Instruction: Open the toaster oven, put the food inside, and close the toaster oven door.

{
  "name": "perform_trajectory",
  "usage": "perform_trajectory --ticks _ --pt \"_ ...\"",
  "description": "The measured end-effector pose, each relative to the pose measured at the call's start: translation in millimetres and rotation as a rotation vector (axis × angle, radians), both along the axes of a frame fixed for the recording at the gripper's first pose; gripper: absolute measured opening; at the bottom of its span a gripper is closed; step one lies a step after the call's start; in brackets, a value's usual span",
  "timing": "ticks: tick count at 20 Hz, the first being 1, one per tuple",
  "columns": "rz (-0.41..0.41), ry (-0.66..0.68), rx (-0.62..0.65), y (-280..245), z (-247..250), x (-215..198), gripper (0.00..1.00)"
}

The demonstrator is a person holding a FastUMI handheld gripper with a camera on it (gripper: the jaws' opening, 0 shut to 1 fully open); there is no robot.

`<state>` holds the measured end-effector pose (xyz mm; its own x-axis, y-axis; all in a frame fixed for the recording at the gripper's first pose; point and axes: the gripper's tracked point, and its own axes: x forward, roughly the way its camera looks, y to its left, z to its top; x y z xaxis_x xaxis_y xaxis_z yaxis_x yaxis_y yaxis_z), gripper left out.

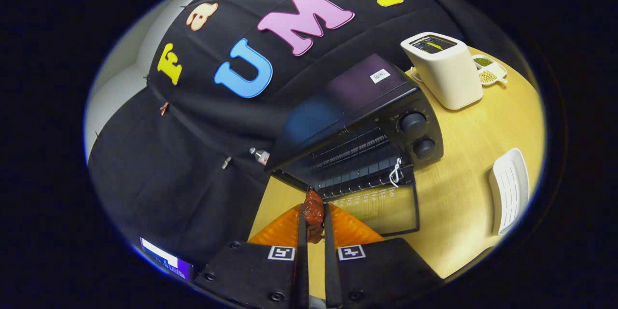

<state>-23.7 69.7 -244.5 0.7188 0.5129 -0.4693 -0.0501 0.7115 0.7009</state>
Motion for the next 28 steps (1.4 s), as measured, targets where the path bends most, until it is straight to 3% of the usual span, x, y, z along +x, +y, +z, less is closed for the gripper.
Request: perform_trajectory --ticks 3,12,17,21,23,25,26,28 --pt "-0.100 -0.008 0.079 9 -6 33 0.17" --pt "-0.310 0.051 0.149 22 -71 93 0.17" --pt "-0.334 0.050 0.132 26 -93 109 0.17" --pt "-0.326 0.048 -0.008 9 -98 110 0.17" --pt "-0.328 0.045 -0.085 -2 -101 107 0.26" --pt "-0.331 0.042 -0.163 -19 -102 105 0.50" --pt "-0.327 0.043 -0.180 -24 -100 102 0.66" --pt "-0.325 0.044 -0.207 -33 -95 97 0.83"
